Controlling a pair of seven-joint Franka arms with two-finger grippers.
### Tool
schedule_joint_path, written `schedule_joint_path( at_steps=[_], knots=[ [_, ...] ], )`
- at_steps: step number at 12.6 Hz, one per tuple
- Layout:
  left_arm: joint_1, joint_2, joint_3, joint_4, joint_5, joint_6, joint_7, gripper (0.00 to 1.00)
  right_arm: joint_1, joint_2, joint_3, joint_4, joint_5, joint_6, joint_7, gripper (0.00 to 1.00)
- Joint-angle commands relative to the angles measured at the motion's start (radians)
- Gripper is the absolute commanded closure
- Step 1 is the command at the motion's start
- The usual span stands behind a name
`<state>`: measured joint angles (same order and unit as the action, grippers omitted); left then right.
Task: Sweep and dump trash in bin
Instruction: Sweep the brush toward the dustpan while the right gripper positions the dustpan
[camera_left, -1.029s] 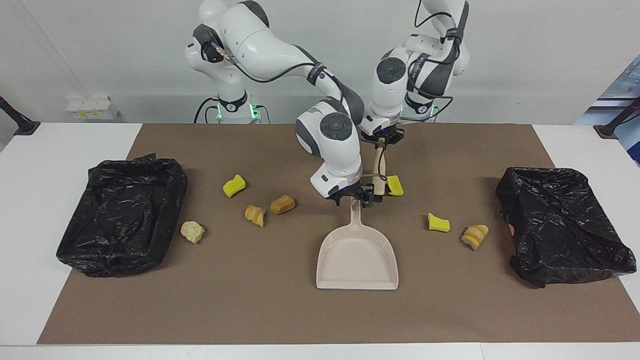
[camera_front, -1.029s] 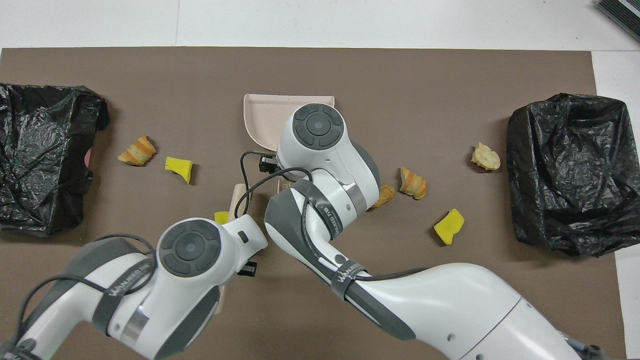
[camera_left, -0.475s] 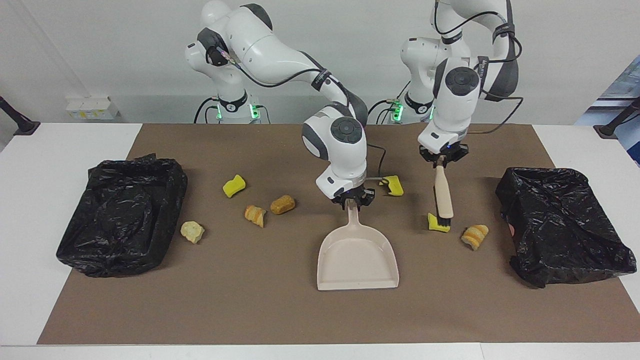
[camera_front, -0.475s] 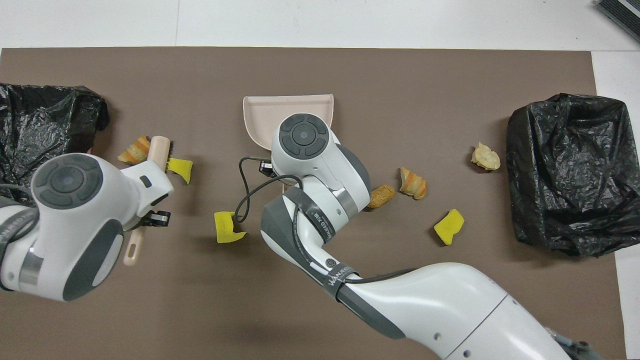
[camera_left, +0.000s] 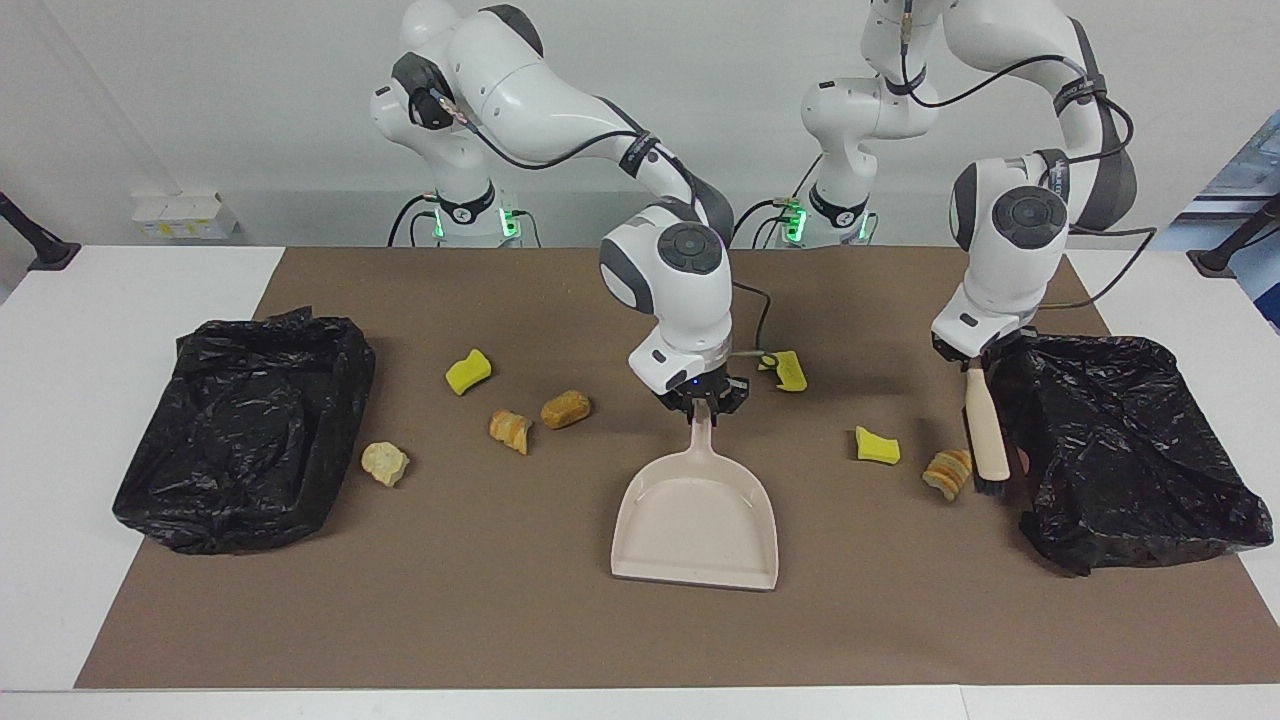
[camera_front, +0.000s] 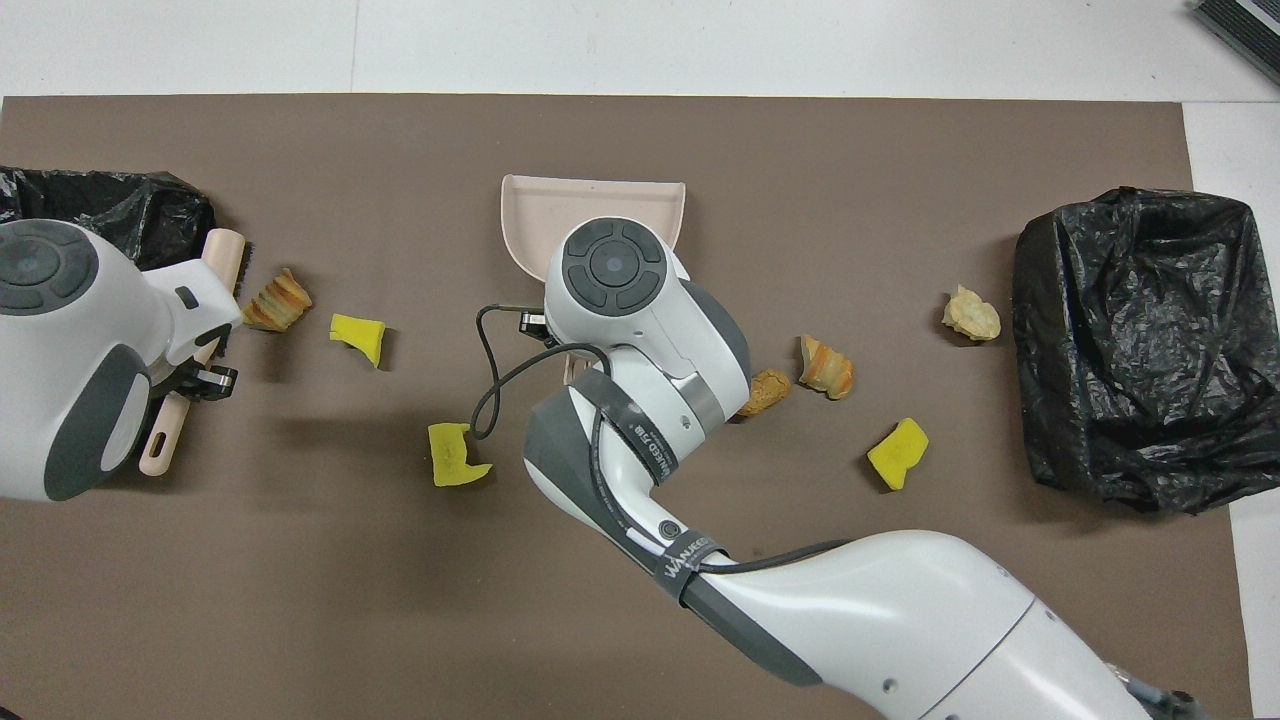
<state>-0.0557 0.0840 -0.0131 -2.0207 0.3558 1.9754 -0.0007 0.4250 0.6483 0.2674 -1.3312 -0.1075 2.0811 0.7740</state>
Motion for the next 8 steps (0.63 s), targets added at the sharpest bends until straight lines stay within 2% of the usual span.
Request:
schedule_joint_path(
  at_steps=[1,5,6,8],
  knots=[
    [0.031,0.057,-0.013,0.036,0.034,0.028,0.016,1.00,-0.009,-0.036,0.009,-0.017,-0.017,0.004,-0.152,1.00],
    [0.030,0.027,-0.019,-0.030,0.017,0.014,0.085,1.00,-0.061,-0.140,0.009,-0.130,-0.003,-0.032,-0.367,1.00],
    [0.027,0.023,-0.022,-0.042,-0.012,0.016,0.088,1.00,-0.078,-0.160,0.009,-0.143,0.002,-0.062,-0.428,1.00],
    [0.017,0.023,-0.024,-0.044,-0.148,0.008,0.088,1.00,-0.092,-0.183,0.012,-0.143,0.024,-0.175,-0.592,1.00]
  ],
)
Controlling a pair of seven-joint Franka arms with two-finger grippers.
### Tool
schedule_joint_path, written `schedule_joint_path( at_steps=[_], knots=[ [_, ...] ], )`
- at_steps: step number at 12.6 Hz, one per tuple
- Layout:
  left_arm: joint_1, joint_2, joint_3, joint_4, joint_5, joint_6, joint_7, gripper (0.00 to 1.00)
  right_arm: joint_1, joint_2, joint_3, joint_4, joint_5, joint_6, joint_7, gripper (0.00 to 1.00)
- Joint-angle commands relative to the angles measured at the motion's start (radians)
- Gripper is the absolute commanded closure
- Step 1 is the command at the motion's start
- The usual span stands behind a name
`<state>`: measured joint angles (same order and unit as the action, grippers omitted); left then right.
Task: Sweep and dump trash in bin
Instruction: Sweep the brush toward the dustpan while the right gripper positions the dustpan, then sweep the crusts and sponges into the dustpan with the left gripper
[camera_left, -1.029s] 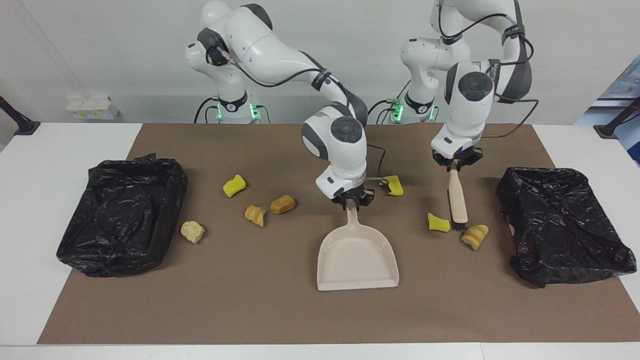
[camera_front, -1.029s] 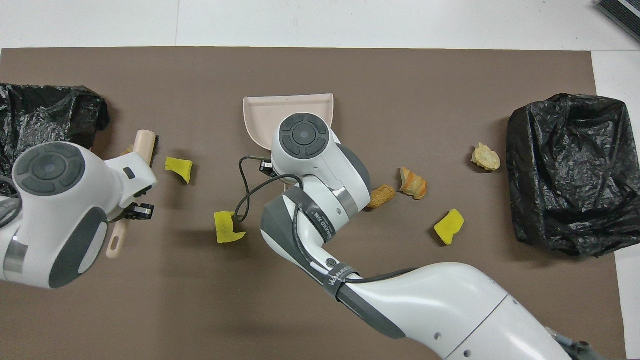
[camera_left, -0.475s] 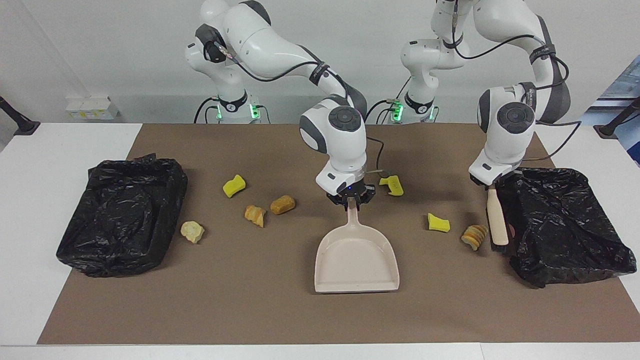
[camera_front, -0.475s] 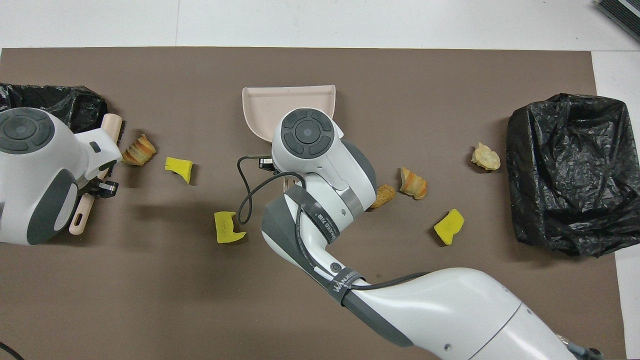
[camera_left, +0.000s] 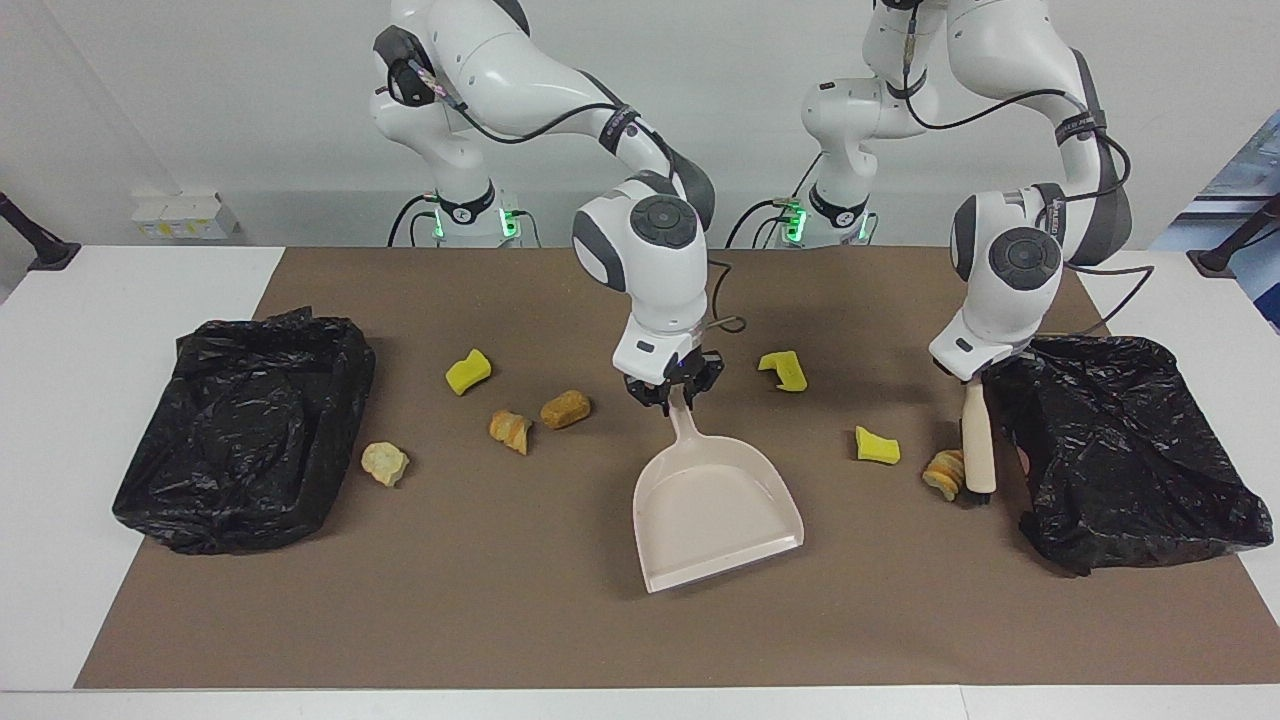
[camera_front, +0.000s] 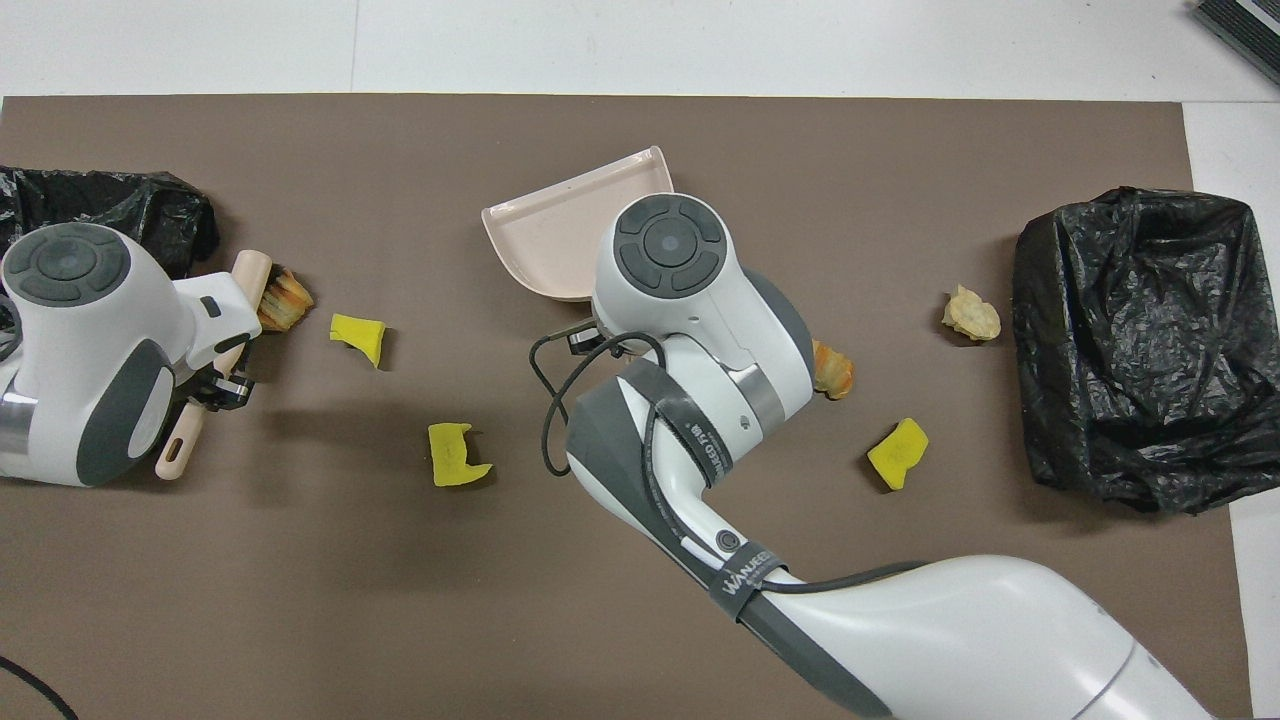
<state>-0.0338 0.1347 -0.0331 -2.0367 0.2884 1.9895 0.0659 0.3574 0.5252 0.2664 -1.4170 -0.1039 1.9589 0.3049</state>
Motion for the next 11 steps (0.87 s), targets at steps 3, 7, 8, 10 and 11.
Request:
schedule_joint_path(
  at_steps=[3,7,8,10,11],
  knots=[
    [-0.101,-0.050,-0.004,-0.040,-0.107,-0.063,0.023,1.00,-0.064,-0.093,0.013,-0.062,0.035,-0.156,-0.353,1.00],
    [-0.233,-0.084,-0.004,-0.054,-0.181,-0.182,-0.036,1.00,-0.080,-0.146,0.011,-0.152,0.027,-0.184,-0.626,1.00],
    [-0.259,-0.095,-0.004,-0.063,-0.211,-0.196,-0.084,1.00,-0.081,-0.148,0.011,-0.157,0.020,-0.186,-0.707,1.00],
    [-0.323,-0.106,-0.004,-0.077,-0.232,-0.196,-0.142,1.00,-0.078,-0.149,0.008,-0.158,0.010,-0.187,-0.898,1.00],
    [-0.330,-0.116,-0.005,-0.073,-0.247,-0.199,-0.175,1.00,-0.080,-0.157,0.010,-0.171,0.000,-0.195,-0.953,1.00]
  ],
)
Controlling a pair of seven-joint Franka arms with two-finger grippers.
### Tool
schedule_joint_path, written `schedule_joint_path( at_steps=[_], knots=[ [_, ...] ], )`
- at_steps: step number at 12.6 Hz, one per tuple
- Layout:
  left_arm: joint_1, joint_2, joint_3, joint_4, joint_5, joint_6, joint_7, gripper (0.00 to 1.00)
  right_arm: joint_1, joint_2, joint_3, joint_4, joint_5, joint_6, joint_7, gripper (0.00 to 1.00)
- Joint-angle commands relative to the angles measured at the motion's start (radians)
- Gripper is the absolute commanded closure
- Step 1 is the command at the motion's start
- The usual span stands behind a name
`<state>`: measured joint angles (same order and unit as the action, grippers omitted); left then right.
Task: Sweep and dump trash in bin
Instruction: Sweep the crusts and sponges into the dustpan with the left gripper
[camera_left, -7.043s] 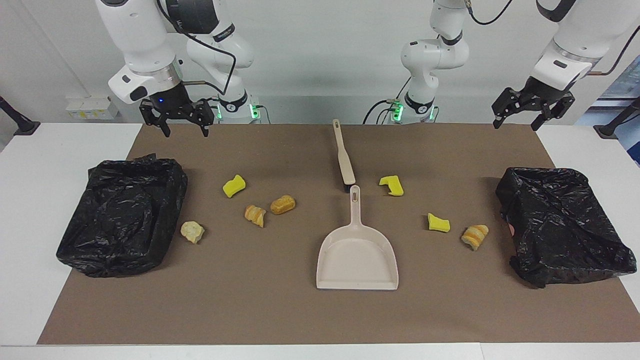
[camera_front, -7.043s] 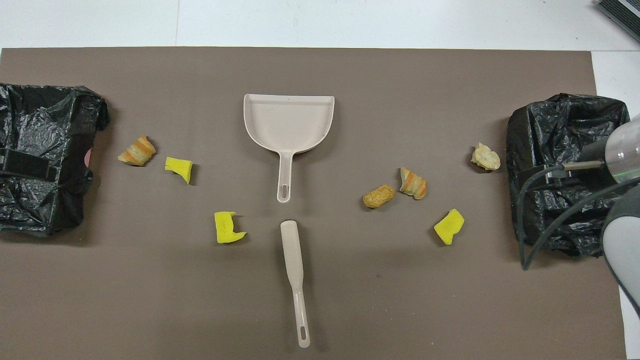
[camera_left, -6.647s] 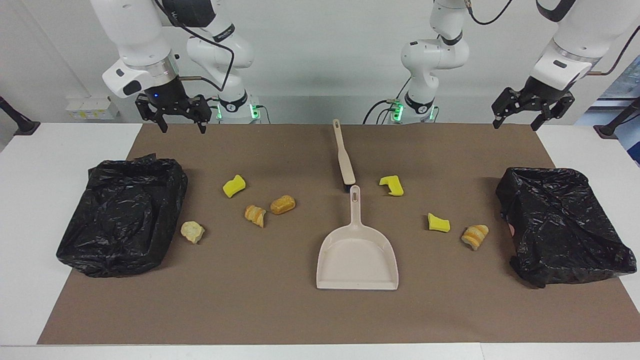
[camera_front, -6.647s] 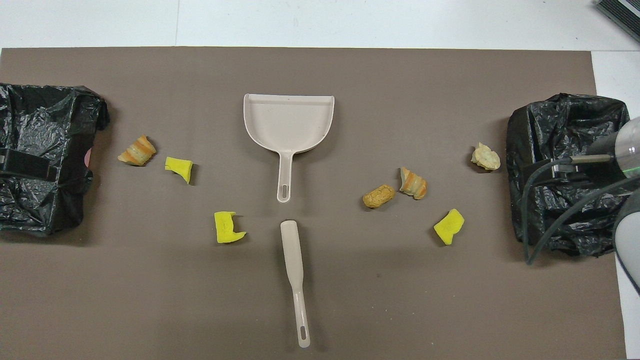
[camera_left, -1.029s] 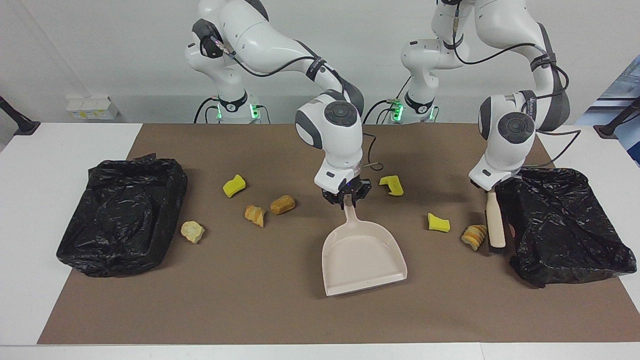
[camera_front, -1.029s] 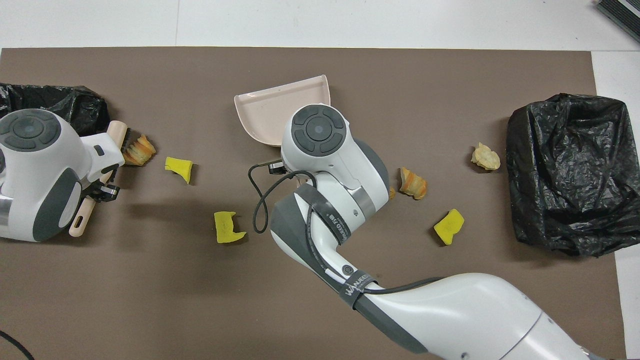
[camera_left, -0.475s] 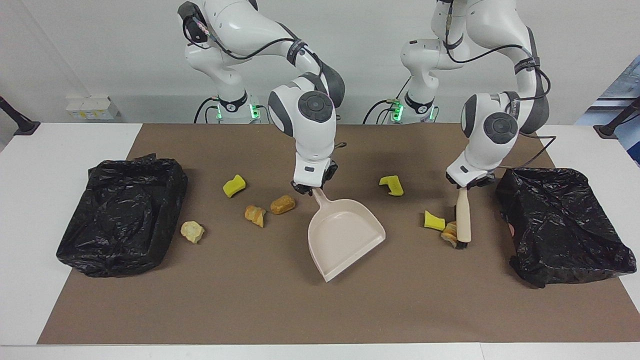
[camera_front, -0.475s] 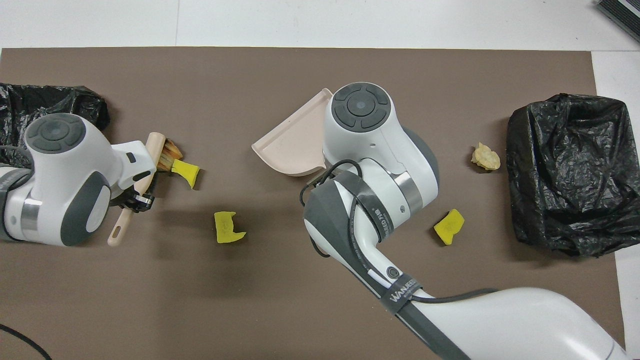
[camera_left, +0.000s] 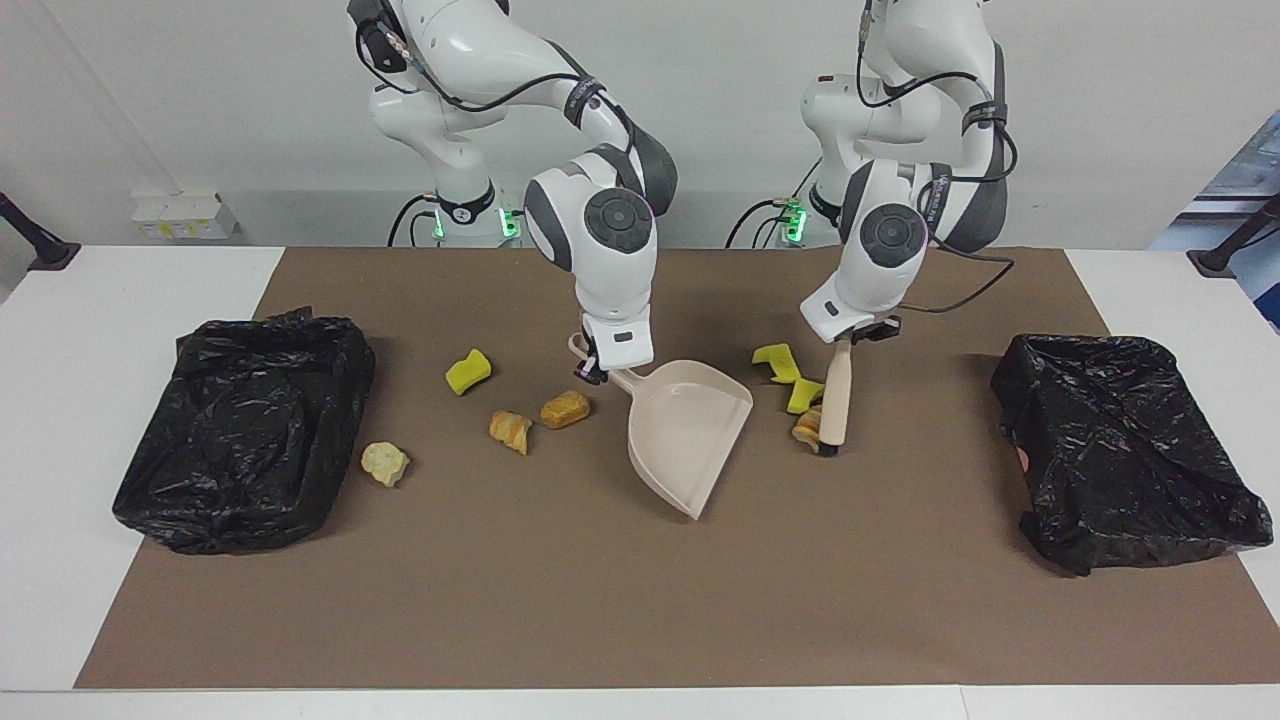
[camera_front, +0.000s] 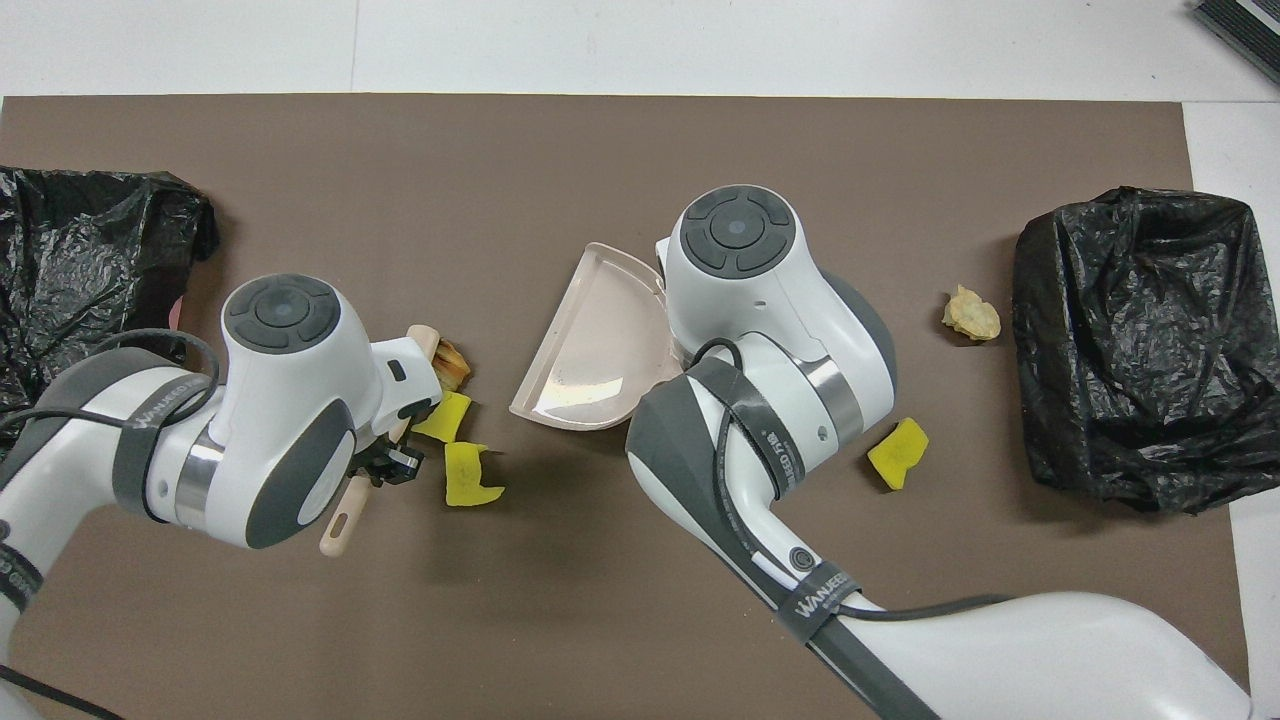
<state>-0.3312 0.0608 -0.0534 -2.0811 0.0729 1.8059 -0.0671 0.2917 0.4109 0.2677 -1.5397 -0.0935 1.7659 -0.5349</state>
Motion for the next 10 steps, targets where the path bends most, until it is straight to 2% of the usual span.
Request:
schedule_joint_path(
  at_steps=[1,3,5,8,10],
  knots=[
    [-0.032,-0.064,0.017,-0.027,-0.051,-0.023,-0.063,1.00,-0.008,-0.046,0.007,-0.051,-0.035,-0.012,-0.153,1.00],
    [-0.023,-0.125,0.020,-0.020,-0.071,-0.075,-0.089,1.00,0.015,-0.064,0.010,-0.066,-0.151,-0.043,-0.303,1.00],
    [-0.020,-0.153,0.023,-0.036,-0.071,-0.102,-0.176,1.00,0.001,-0.079,0.010,-0.111,-0.163,-0.019,-0.365,1.00],
    [-0.009,-0.209,0.024,-0.132,-0.071,-0.071,-0.365,1.00,0.000,-0.087,0.011,-0.178,-0.164,0.105,-0.424,1.00],
    [-0.012,-0.255,0.023,-0.230,-0.071,0.022,-0.500,1.00,-0.002,-0.106,0.011,-0.218,-0.154,0.129,-0.424,1.00]
  ],
)
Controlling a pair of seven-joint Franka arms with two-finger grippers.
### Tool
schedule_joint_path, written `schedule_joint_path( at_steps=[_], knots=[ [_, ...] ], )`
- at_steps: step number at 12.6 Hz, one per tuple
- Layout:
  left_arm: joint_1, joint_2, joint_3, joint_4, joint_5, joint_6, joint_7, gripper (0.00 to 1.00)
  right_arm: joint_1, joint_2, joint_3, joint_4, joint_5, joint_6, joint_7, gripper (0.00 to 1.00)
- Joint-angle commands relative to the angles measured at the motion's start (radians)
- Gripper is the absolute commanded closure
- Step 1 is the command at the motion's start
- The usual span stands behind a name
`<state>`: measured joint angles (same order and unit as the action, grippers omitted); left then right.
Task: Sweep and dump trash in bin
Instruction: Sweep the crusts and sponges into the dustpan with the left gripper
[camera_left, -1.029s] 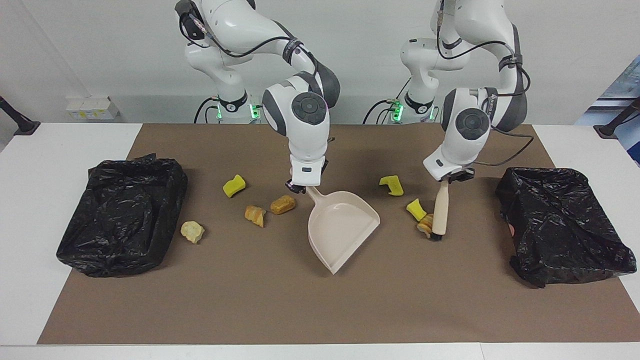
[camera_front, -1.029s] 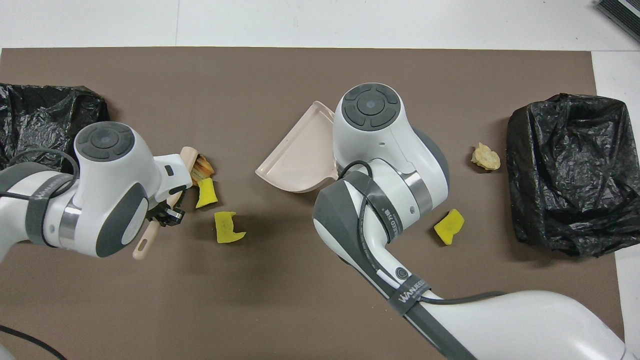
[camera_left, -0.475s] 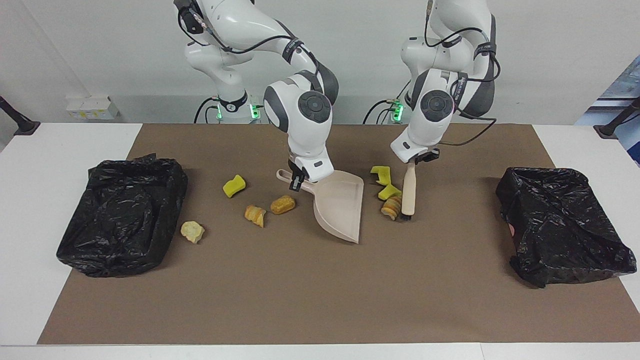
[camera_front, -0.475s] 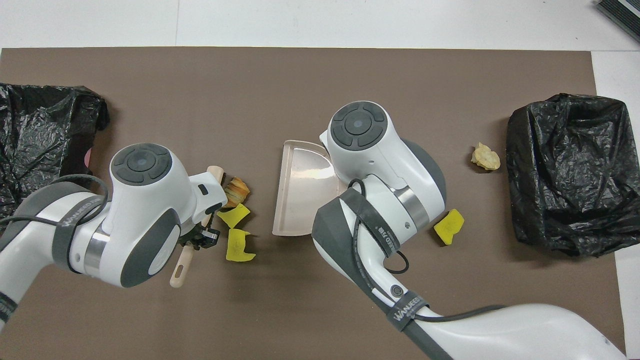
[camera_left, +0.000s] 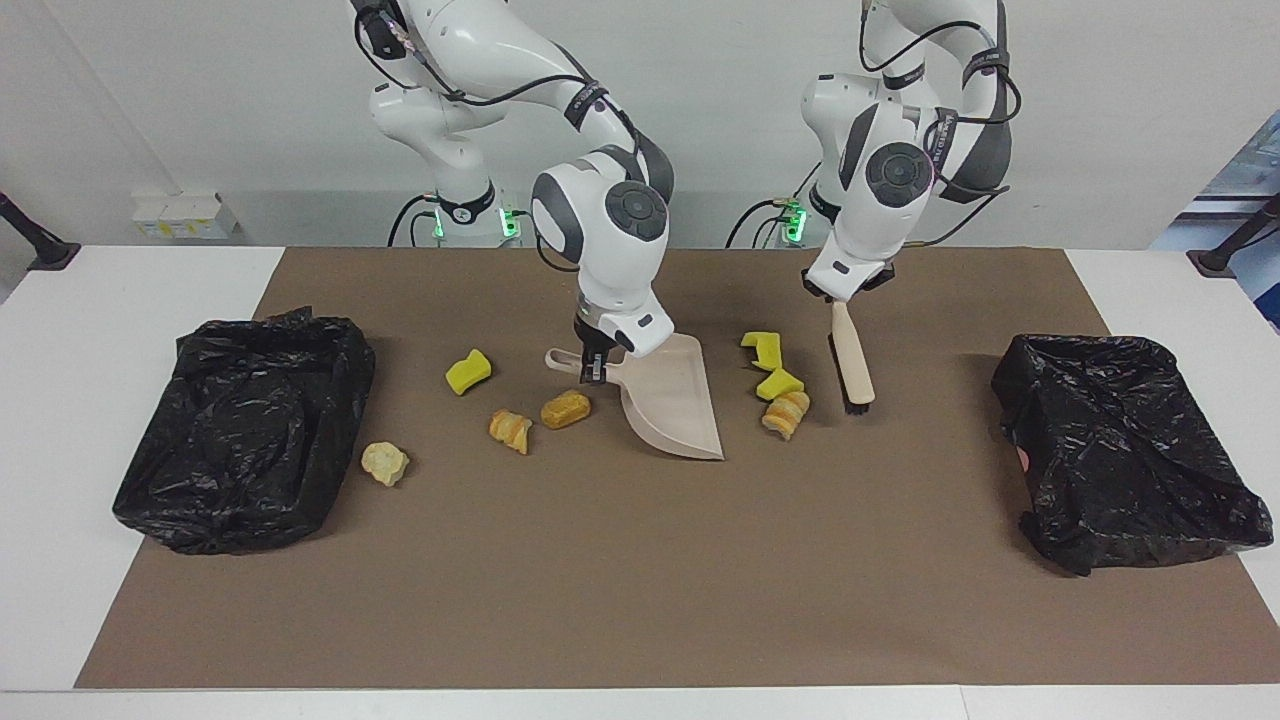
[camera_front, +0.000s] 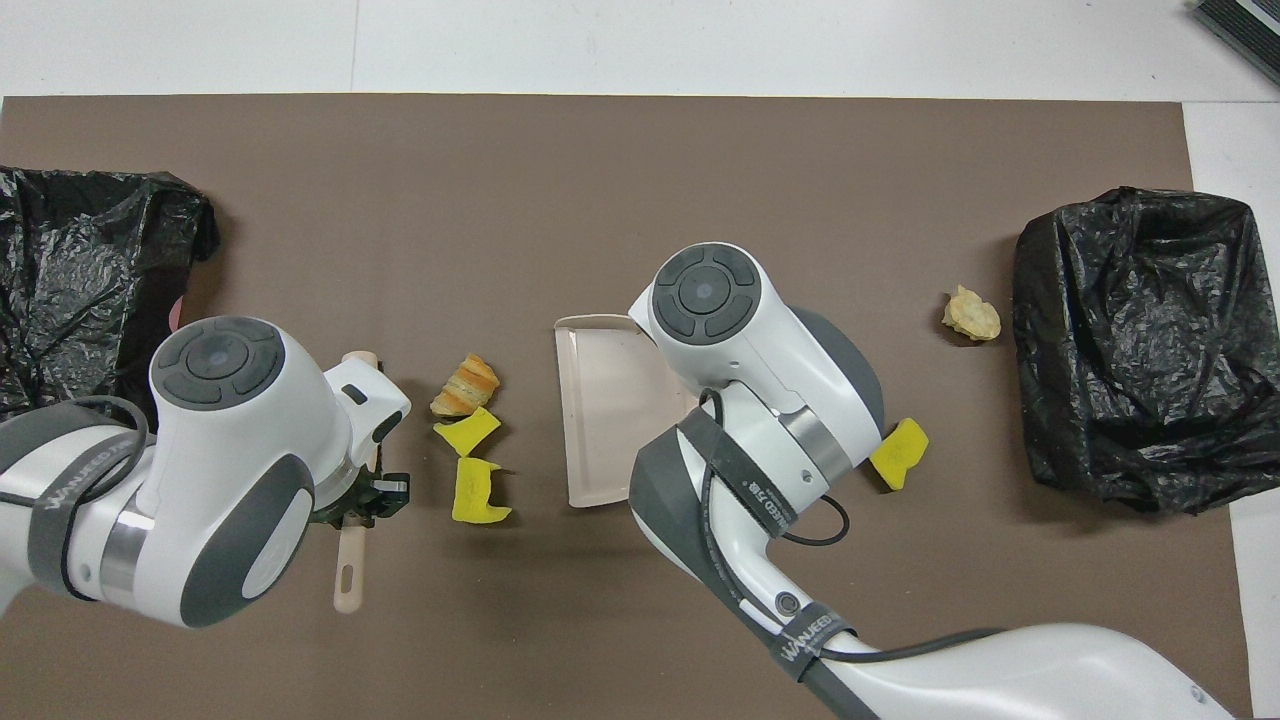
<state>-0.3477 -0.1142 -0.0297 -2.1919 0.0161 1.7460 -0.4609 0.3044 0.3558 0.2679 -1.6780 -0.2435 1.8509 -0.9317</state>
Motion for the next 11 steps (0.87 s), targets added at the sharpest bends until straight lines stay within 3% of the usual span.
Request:
schedule_joint_path(
  at_steps=[1,7,11],
  knots=[
    [-0.007,-0.076,-0.003,-0.140,-0.016,0.104,-0.157,1.00,-0.015,-0.055,0.011,-0.091,0.001,0.048,-0.026,1.00],
    [-0.135,-0.041,-0.006,-0.204,-0.149,0.254,-0.332,1.00,-0.001,-0.054,0.011,-0.121,0.006,0.108,0.017,1.00],
    [-0.209,0.026,-0.010,-0.154,-0.258,0.384,-0.363,1.00,0.002,-0.038,0.011,-0.124,0.006,0.156,0.048,1.00]
  ],
)
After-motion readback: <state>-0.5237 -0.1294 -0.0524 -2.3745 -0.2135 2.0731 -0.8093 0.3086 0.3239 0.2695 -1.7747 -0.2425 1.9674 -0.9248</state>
